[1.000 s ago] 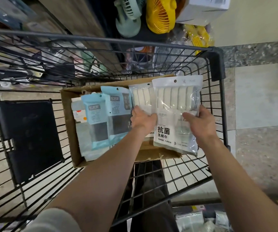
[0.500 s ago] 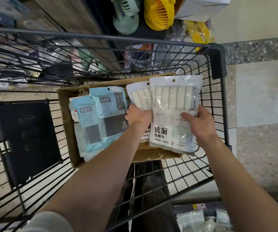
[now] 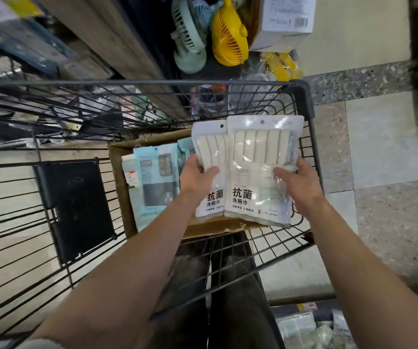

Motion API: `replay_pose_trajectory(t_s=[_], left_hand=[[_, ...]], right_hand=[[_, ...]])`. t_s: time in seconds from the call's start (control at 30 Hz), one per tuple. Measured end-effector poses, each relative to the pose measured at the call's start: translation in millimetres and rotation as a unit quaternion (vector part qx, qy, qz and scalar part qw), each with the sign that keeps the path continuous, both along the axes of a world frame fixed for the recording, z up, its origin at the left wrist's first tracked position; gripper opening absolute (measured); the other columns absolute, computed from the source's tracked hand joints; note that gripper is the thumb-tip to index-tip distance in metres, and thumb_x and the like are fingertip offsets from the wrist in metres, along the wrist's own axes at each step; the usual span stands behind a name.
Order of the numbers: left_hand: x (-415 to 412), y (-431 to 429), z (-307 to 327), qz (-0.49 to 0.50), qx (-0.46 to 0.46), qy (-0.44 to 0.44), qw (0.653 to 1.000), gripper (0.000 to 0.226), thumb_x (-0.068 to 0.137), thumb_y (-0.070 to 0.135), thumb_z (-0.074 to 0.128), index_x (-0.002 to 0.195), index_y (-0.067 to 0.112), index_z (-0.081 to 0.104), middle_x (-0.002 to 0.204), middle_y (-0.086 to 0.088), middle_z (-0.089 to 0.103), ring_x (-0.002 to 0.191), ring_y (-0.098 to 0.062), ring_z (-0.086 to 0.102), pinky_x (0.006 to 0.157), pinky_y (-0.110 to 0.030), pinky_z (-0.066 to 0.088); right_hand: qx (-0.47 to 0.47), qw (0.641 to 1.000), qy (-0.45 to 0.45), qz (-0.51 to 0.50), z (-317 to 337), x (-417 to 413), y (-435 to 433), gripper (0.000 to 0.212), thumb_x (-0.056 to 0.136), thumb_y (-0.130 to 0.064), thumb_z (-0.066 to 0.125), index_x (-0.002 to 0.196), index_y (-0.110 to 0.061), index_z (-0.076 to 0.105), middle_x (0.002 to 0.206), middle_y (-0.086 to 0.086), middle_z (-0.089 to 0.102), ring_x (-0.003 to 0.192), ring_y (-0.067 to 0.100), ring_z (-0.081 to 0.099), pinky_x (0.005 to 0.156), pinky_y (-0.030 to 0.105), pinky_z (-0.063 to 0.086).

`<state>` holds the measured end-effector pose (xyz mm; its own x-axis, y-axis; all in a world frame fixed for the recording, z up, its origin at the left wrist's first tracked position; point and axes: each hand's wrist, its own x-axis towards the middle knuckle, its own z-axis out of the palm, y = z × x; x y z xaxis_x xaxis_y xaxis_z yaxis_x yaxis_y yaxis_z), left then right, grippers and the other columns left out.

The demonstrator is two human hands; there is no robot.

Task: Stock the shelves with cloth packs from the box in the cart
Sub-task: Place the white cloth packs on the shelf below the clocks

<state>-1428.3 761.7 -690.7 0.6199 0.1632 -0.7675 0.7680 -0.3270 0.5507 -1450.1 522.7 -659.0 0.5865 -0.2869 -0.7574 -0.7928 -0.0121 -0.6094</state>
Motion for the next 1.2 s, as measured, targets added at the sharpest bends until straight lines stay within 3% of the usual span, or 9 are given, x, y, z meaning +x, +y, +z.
replay_pose_trajectory(t_s=[0.1, 0.27, 0.4, 0.47, 0.6, 0.8, 1.0, 1.1, 1.2], left_hand=[[-0.4, 27.1, 28.5, -0.022, -0.001, -0.008, 1.000, 0.036, 0.092, 0.019, 0.076, 0.124, 0.021, 0.059, 0.101, 0.008, 0.072, 0.091, -0.011, 0.071, 0.070, -0.021, 0.060], [-3.7, 69.3, 87.5, -0.015, -0.065, 0.007, 0.998, 0.043, 0.093, 0.010, 0.074, 0.129, 0.025, 0.057, 0.118, -0.003, 0.075, 0.102, -0.024, 0.074, 0.083, -0.051, 0.064], [-6.2, 93.4, 137.7, -0.011, -0.105, -0.013, 0.994, 0.040, 0.097, 0.004, 0.067, 0.131, 0.020, 0.054, 0.114, -0.006, 0.075, 0.090, -0.022, 0.076, 0.059, -0.031, 0.063], [-8.4, 102.1, 157.5, -0.021, -0.121, -0.029, 0.992, 0.038, 0.097, 0.006, 0.068, 0.128, 0.022, 0.053, 0.112, -0.004, 0.076, 0.093, -0.021, 0.078, 0.066, -0.034, 0.065], [-7.6, 107.5, 190.1, -0.044, -0.128, -0.077, 0.988, 0.046, 0.094, 0.009, 0.074, 0.134, 0.017, 0.052, 0.114, -0.007, 0.076, 0.090, -0.019, 0.079, 0.070, -0.033, 0.065], [2.7, 86.2, 226.2, -0.080, -0.158, -0.117, 0.977, 0.053, 0.090, 0.010, 0.079, 0.135, 0.016, 0.052, 0.114, -0.012, 0.077, 0.093, -0.026, 0.079, 0.071, -0.037, 0.065], [16.8, 27.8, 251.9, -0.114, -0.183, -0.137, 0.967, 0.041, 0.091, 0.007, 0.077, 0.124, 0.021, 0.057, 0.106, -0.008, 0.080, 0.094, -0.028, 0.078, 0.073, -0.040, 0.063], [24.7, -19.1, 263.1, -0.138, -0.187, -0.144, 0.962, 0.040, 0.093, 0.005, 0.075, 0.124, 0.021, 0.057, 0.105, -0.006, 0.080, 0.093, -0.027, 0.078, 0.071, -0.035, 0.062], [33.5, -74.6, 268.7, -0.163, -0.189, -0.143, 0.958, 0.040, 0.094, 0.004, 0.074, 0.127, 0.018, 0.057, 0.110, -0.009, 0.079, 0.097, -0.029, 0.078, 0.080, -0.047, 0.063]], right_hand=[[0.017, 1.000, -0.006, -0.005, 24.7, -0.4, 2.9, 0.033, 0.091, -0.005, 0.070, 0.121, -0.018, 0.069, 0.112, -0.002, 0.075, 0.101, 0.019, 0.073, 0.089, 0.046, 0.060], [0.037, 0.999, -0.013, -0.018, 69.4, -3.3, 9.7, 0.033, 0.090, -0.007, 0.072, 0.122, -0.016, 0.068, 0.112, 0.003, 0.076, 0.101, 0.024, 0.074, 0.088, 0.050, 0.060], [0.040, 0.998, -0.037, -0.038, 109.7, -12.7, 11.3, 0.028, 0.092, -0.004, 0.069, 0.119, -0.014, 0.069, 0.109, 0.006, 0.076, 0.094, 0.022, 0.075, 0.078, 0.040, 0.063], [0.042, 0.996, -0.053, -0.053, 128.6, -20.8, 9.8, 0.027, 0.092, -0.002, 0.068, 0.117, -0.014, 0.071, 0.104, 0.005, 0.078, 0.090, 0.020, 0.076, 0.072, 0.034, 0.063], [0.059, 0.993, -0.076, -0.062, 163.1, -35.0, 1.2, 0.035, 0.093, -0.003, 0.067, 0.126, -0.012, 0.066, 0.115, 0.010, 0.075, 0.106, 0.031, 0.073, 0.091, 0.052, 0.058], [0.037, 0.986, -0.131, -0.101, 210.3, -53.3, -28.2, 0.040, 0.090, -0.004, 0.071, 0.128, -0.014, 0.066, 0.117, 0.010, 0.075, 0.107, 0.033, 0.072, 0.095, 0.055, 0.056], [0.011, 0.980, -0.159, -0.121, 247.6, -65.9, -80.1, 0.026, 0.093, 0.003, 0.065, 0.106, -0.019, 0.071, 0.110, 0.012, 0.077, 0.094, 0.028, 0.075, 0.086, 0.048, 0.060], [0.005, 0.975, -0.169, -0.146, 255.3, -70.6, -121.4, 0.029, 0.091, 0.005, 0.065, 0.110, -0.017, 0.070, 0.111, 0.013, 0.076, 0.094, 0.027, 0.075, 0.079, 0.042, 0.062], [0.001, 0.971, -0.184, -0.151, 259.2, -72.9, -175.1, 0.032, 0.091, 0.005, 0.065, 0.118, -0.011, 0.068, 0.109, 0.010, 0.076, 0.090, 0.022, 0.076, 0.065, 0.029, 0.062]])
